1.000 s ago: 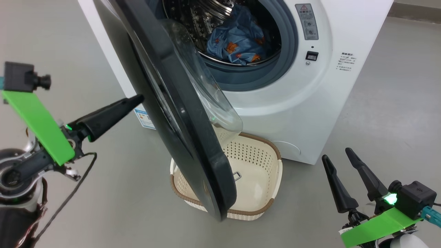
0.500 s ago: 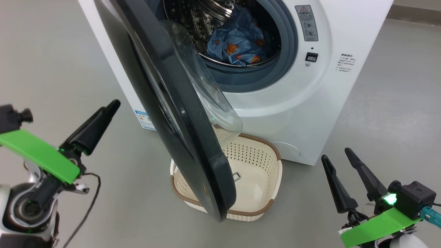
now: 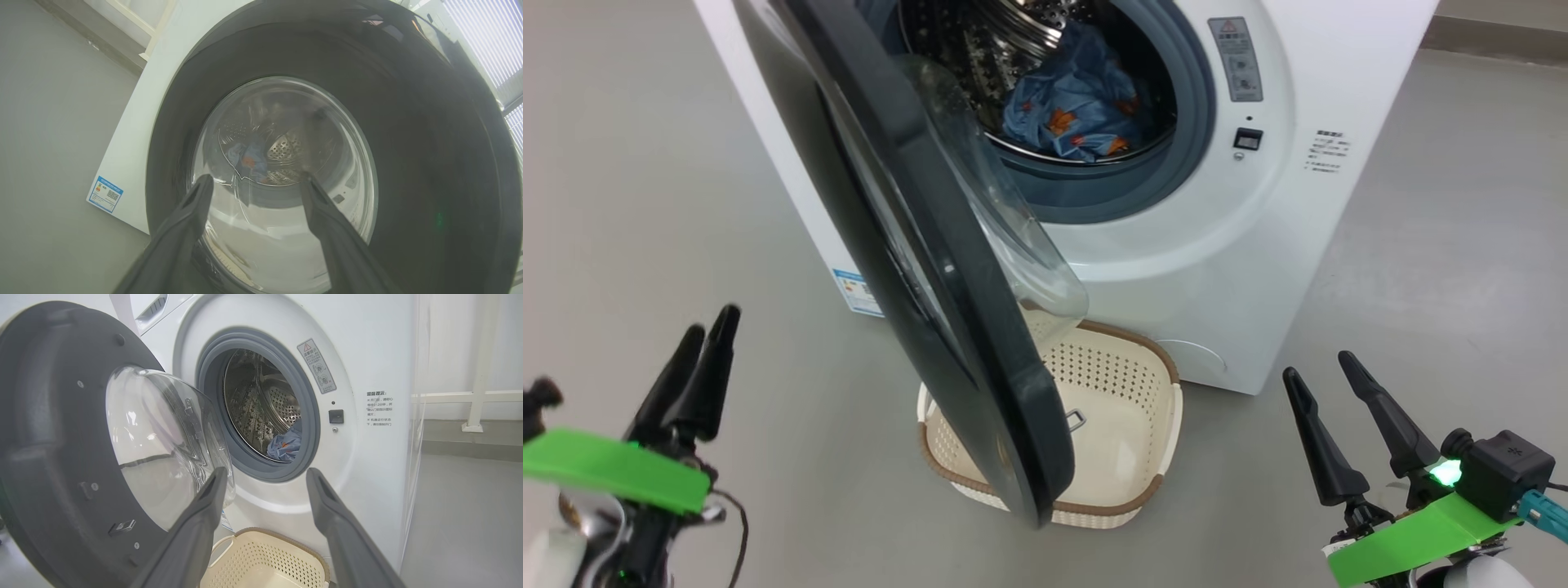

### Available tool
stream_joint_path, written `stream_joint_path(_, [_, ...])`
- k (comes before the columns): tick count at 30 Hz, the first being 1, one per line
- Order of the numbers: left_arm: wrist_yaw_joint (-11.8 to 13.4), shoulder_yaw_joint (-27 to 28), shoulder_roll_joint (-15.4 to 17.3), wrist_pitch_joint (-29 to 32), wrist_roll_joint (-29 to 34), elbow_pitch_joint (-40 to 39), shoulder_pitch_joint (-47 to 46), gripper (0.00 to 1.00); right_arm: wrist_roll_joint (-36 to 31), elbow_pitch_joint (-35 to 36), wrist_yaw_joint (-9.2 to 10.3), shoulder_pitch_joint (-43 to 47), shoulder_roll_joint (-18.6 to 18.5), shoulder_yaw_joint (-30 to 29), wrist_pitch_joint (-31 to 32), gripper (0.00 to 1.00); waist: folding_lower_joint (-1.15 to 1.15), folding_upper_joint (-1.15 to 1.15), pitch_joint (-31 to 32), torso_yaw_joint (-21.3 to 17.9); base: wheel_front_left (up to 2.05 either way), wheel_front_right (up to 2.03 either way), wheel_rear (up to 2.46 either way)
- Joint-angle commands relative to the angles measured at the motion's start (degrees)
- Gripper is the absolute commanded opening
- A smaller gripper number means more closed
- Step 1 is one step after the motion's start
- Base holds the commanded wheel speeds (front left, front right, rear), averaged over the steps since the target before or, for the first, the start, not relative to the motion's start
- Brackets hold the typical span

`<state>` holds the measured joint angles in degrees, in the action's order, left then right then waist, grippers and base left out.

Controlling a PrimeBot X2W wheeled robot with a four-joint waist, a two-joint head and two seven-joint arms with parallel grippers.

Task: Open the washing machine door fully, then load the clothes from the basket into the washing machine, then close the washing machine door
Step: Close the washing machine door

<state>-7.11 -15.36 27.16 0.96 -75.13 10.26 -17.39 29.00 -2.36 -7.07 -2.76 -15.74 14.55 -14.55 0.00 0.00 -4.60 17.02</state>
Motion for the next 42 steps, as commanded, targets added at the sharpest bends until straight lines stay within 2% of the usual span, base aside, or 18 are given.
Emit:
stream_joint_path(1, [-0.4, 1.4, 2.9, -2.3, 0.8, -0.6, -0.5, 1.0, 0.2, 1.6, -0.42, 0.5, -0.5, 0.6, -0.4, 1.0, 0.0, 0.0, 0.1, -1.1, 0.0, 0.0, 0.0])
stream_joint_path(7, [-0.4, -3.2, 5.6, -12.1, 3.6, 1.2, 2.3, 1.0, -0.1, 1.9, -0.42, 1.6, -0.7, -0.7, -0.4, 1.0, 0.0, 0.0, 0.1, -3.6, 0.0, 0.0, 0.0])
stream_joint_path(14, [-0.4, -3.9, 6.7, -15.8, 8.4, 4.1, 3.9, 1.0, -0.2, 2.3, -0.42, 3.0, -0.7, -2.1, -0.4, 1.0, 0.0, 0.0, 0.4, -5.9, 0.0, 0.0, 0.0])
stream_joint_path(20, [-0.4, 2.5, 3.8, -15.9, 13.7, 3.8, 6.9, 1.0, -0.3, 2.4, -0.42, 3.9, -0.6, -2.5, -0.4, 1.0, 0.0, 0.0, 1.2, -7.8, 0.0, 0.0, 0.0])
stream_joint_path(29, [-0.4, 12.4, -2.1, -15.9, 26.3, 1.0, 13.8, 1.0, -0.3, 2.8, -0.42, 5.2, -0.6, -3.2, -0.4, 1.0, 0.0, 0.0, 1.7, -10.0, 0.0, 0.0, 0.0])
stream_joint_path(35, [-0.4, 16.1, -5.8, -16.0, 34.9, 0.2, 17.3, 1.0, -0.2, 2.7, -0.42, 5.8, -0.5, -3.2, -0.4, 1.0, 0.0, 0.0, 2.4, -11.1, 0.0, 0.0, 0.0])
stream_joint_path(42, [-0.4, 19.1, -9.6, -16.0, 41.5, -0.9, 20.5, 1.0, -0.1, 2.6, -0.42, 6.5, -0.4, -3.1, -0.4, 1.0, 0.0, 0.0, 3.4, -11.9, 0.0, 0.0, 0.0])
